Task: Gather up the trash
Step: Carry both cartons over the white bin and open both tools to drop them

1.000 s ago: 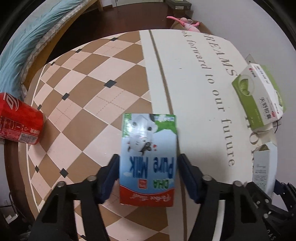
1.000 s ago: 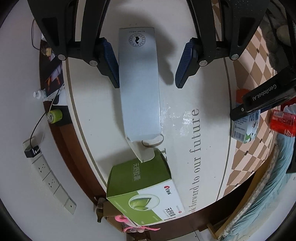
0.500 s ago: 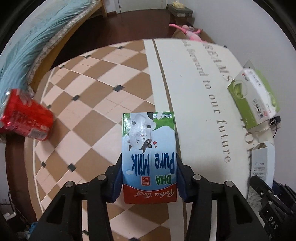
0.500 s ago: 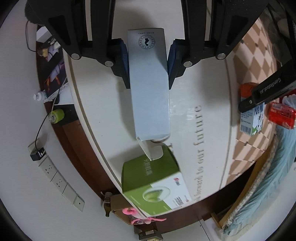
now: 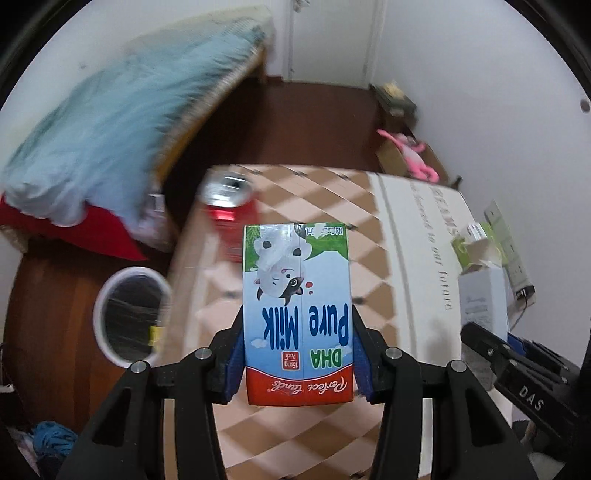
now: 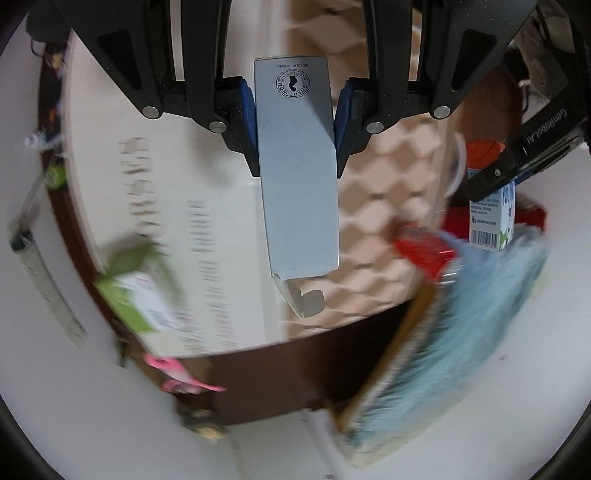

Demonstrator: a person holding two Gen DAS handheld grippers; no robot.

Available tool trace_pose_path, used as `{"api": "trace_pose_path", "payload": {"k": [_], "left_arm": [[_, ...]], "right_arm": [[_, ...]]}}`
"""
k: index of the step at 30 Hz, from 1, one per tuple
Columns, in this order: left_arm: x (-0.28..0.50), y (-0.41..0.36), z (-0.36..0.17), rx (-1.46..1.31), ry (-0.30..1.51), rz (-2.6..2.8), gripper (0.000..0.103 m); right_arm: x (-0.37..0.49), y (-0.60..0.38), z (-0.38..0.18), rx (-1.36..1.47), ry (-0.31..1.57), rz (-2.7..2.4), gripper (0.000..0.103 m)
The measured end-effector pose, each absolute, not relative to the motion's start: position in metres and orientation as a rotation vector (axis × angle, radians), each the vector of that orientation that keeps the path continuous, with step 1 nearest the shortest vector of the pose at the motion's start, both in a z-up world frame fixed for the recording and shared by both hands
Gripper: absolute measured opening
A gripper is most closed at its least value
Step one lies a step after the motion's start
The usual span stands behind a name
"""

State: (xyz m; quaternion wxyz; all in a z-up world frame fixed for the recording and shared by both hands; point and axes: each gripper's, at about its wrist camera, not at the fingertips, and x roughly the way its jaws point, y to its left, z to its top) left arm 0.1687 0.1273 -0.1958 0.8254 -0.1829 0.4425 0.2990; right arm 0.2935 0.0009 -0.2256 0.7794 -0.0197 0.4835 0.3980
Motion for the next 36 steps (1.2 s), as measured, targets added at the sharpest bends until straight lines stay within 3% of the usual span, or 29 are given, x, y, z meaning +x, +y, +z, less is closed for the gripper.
{"api": "trace_pose_path", "payload": {"k": [7,13,25,36], "left_arm": [[0.083,0.185,-0.156,-0.420,0.866,0.740,0.045],[0.018,0.260,-0.162,-0.495,0.844,0.872,0.045],[-0.040,0.432,-0.284,-0.816,0.983,0.943,0.045],[-0.047,0.491,-0.357,-1.019,1.068,0.874,0.048]], "right_arm": [[0.204,0.099,-0.190,-0.086,1.013,1.112,0.037],[0.148,0.203,-0.199,-0.141,1.066,1.235,0.037],[0.117,0.389,-0.309,-0.286,1.251,1.239,0.037],[0.100,0.476,-0.379,-0.407,1.328,1.220,0.038]]}}
